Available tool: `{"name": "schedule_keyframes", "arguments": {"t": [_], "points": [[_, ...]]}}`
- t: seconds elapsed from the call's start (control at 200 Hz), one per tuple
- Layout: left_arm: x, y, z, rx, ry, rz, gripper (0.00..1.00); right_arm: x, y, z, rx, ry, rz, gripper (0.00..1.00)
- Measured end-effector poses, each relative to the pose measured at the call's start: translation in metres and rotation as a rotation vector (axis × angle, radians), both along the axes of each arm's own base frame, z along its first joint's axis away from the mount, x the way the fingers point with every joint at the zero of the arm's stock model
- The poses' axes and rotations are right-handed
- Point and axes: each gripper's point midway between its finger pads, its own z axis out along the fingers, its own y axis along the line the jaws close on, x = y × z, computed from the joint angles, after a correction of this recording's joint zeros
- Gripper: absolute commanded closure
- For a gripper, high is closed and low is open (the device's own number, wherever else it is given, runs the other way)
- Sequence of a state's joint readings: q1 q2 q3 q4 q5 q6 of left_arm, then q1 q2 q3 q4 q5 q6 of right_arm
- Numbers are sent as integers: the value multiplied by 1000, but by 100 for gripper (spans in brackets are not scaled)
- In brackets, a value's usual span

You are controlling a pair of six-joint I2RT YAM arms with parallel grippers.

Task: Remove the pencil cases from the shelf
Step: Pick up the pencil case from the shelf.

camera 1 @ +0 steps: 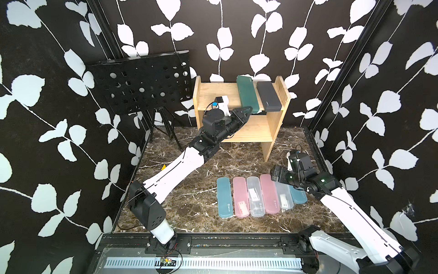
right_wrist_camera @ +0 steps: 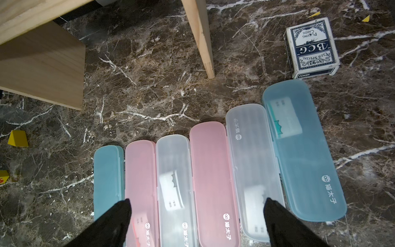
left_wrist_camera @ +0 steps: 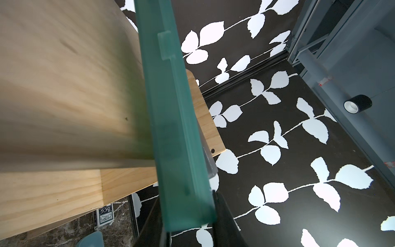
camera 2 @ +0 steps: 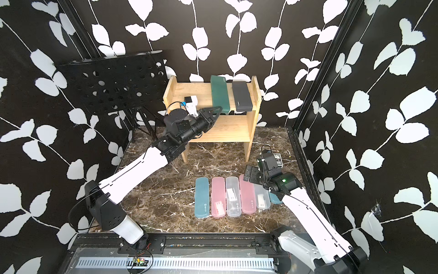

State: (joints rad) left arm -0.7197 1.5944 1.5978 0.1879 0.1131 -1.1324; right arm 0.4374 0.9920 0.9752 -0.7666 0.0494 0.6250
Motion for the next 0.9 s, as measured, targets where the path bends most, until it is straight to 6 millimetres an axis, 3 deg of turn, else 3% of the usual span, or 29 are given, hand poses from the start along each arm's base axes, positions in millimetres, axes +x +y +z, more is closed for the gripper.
{"name": "schedule_keyframes", "arguments": {"t": [0.215,0.335,0.435,0.655,0.785,0.9], "points": [[-26,28,-8,132,-112,26,100,-3,10,4,29,-5,38,1],[-51,49,-22,242,-201,35,100,-12,28,20,40,-51,111,0],[-73,68,-36,326,-272,41,100,-16,52,53,70,-122,197,1],[-114,104,-68,454,-404,56,100,-15,126,152,230,-319,376,0],[-132,121,-70,490,-480,77,100,-11,178,199,339,-392,476,1],[-148,138,-66,494,-539,113,100,-7,223,224,403,-425,547,1]]}}
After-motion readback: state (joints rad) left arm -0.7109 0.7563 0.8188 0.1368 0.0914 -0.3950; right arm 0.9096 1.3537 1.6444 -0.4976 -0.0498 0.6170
